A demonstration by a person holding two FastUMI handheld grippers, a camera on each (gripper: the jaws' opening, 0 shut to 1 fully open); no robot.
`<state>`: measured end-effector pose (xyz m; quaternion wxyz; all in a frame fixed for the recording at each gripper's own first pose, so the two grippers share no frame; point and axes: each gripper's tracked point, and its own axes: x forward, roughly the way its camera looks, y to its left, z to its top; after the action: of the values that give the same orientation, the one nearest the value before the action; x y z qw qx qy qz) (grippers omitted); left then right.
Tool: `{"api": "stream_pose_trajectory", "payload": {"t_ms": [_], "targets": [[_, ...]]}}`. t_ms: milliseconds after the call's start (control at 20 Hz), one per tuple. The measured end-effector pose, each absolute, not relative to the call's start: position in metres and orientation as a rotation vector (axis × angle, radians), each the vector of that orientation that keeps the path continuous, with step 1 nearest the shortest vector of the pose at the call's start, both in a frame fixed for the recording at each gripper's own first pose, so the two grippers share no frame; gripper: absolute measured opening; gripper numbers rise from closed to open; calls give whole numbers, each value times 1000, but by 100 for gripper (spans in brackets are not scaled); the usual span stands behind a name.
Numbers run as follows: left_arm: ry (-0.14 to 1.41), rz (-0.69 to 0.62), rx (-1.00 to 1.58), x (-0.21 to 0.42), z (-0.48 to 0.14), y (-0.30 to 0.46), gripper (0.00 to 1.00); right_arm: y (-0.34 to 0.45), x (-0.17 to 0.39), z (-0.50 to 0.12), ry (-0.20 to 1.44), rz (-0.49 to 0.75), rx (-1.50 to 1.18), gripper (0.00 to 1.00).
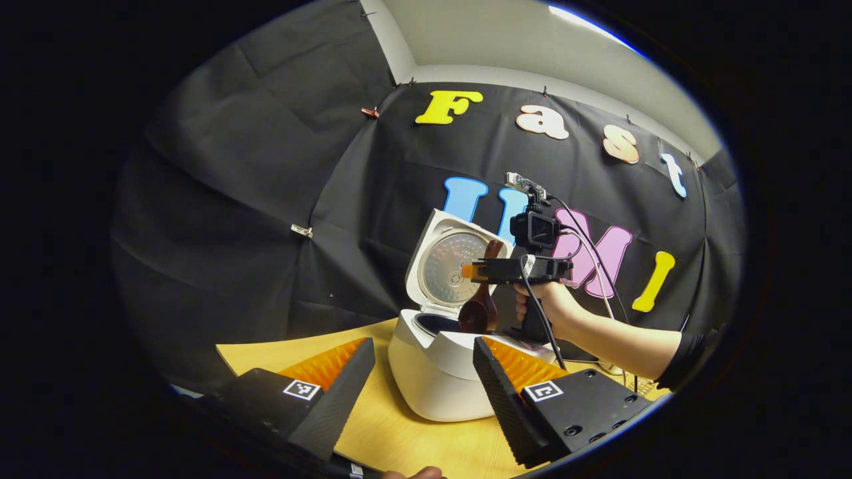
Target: Close the left gripper, press the button to open the rice cooker; take a wooden spoon from the chopstick holder with the right hand, scoop a spoonful of rice and pour it into the rice cooker, then put the wooden spoon back into the chopstick holder.
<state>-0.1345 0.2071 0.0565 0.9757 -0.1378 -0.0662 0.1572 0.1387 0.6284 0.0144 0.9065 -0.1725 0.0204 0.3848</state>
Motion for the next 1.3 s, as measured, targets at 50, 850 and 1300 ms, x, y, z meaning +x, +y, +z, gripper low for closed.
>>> {"api": "stream_pose_trajectory", "payload": {"t_ms": [50,850,1300], "targets": [[-134,311,-273,-134,59,204,95,624,140,16,58,792,-333,21],[-230,316,-29,-109,140,180,90,479,128,131,40,745,8,20],[-195,241,43,1,206,183,89,290,127,169,-45,575,67,20]]}}
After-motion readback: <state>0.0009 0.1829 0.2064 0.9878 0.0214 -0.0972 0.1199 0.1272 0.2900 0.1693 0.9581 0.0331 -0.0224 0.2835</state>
